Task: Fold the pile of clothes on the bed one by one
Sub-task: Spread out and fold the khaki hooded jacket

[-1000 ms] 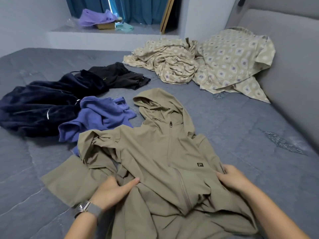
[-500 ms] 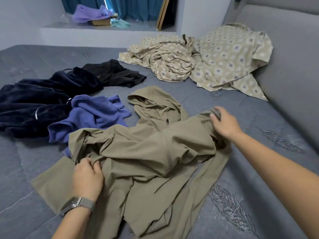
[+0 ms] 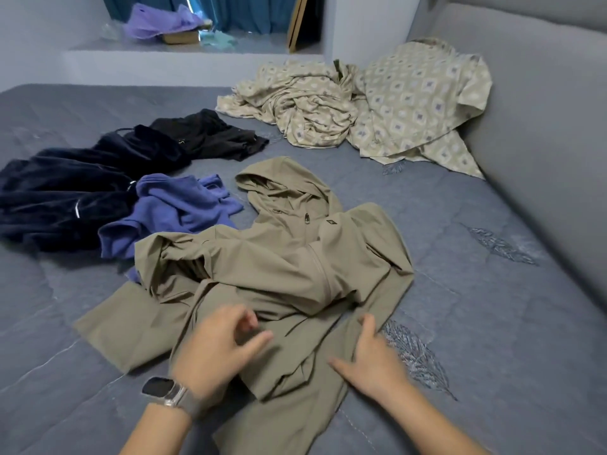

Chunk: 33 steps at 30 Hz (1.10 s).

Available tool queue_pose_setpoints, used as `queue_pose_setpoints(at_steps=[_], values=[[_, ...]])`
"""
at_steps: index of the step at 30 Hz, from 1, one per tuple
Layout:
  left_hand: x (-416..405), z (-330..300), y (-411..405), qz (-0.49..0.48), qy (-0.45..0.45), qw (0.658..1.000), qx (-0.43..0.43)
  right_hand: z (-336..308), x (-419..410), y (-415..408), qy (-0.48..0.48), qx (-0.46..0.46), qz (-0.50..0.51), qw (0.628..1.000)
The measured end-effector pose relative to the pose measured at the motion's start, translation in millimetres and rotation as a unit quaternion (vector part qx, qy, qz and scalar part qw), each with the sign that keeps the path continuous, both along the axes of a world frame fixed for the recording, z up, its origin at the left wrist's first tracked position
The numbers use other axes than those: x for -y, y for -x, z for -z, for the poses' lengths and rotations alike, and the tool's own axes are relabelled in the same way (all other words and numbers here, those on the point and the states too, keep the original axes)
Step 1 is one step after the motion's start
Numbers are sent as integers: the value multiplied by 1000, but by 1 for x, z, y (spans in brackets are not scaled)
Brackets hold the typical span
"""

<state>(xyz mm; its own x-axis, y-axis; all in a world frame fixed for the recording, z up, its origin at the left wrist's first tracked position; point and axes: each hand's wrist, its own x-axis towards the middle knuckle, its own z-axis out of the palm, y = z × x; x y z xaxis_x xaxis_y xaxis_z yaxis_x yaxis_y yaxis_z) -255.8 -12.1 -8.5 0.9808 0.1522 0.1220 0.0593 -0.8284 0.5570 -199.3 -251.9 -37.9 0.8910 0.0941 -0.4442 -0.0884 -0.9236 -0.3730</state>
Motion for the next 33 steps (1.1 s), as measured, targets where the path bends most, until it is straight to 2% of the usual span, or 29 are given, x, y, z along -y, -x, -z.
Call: queue_pose_setpoints(at_steps=[1,3,4,6,8,10,12,13,14,16,18,20,22,24,25,26,27,29,30,31,32,33], values=[[12,6,8,62,-11,995,-78,0,-6,1,-38,13,-9,999],[26,28,20,92,-164,968,-168,-5,-11,-5,-114,15,-5,993],[29,37,24,71,-227,957,-165,-11,-9,-11,-117,5,-8,993],[29,48,26,30,-268,959,-87,-17,6,-33,-82,-2,-35,996],[22,52,21,-13,-251,968,15,-30,25,-60,-8,31,-51,998],[19,49,17,-12,-233,970,62,-49,46,-87,71,133,0,989],[25,43,17,4,-170,984,48,-72,65,-104,193,270,20,943],[28,40,17,26,-124,991,38,-77,70,-111,251,301,3,920],[33,37,17,39,-75,996,32,-81,73,-113,289,303,-18,908],[48,26,20,47,19,998,25,-75,70,-106,302,244,-46,921],[70,11,24,70,119,990,33,-60,60,-82,200,215,-67,954],[97,-3,30,132,278,951,-4,-44,47,-38,-51,169,-40,984],[118,-11,37,212,424,875,-96,-37,35,6,-254,7,29,967],[125,-8,44,267,459,831,-164,-29,34,29,-327,-72,63,940],[122,-4,46,276,445,836,-167,-28,36,34,-345,-70,70,933],[115,0,47,263,402,866,-140,-28,41,36,-352,-56,72,932],[106,3,48,236,328,909,-104,-28,45,40,-346,-45,69,935],[80,7,51,172,99,977,-76,-24,50,49,-281,-39,36,958],[68,9,57,134,-32,983,-122,-22,52,55,-233,-57,12,971],[57,9,64,92,-137,966,-200,-22,52,63,-192,-81,-14,978],[47,8,73,54,-193,938,-284,-20,52,71,-171,-100,-38,979],[38,11,80,25,-210,916,-340,-19,52,79,-153,-114,-51,980]])
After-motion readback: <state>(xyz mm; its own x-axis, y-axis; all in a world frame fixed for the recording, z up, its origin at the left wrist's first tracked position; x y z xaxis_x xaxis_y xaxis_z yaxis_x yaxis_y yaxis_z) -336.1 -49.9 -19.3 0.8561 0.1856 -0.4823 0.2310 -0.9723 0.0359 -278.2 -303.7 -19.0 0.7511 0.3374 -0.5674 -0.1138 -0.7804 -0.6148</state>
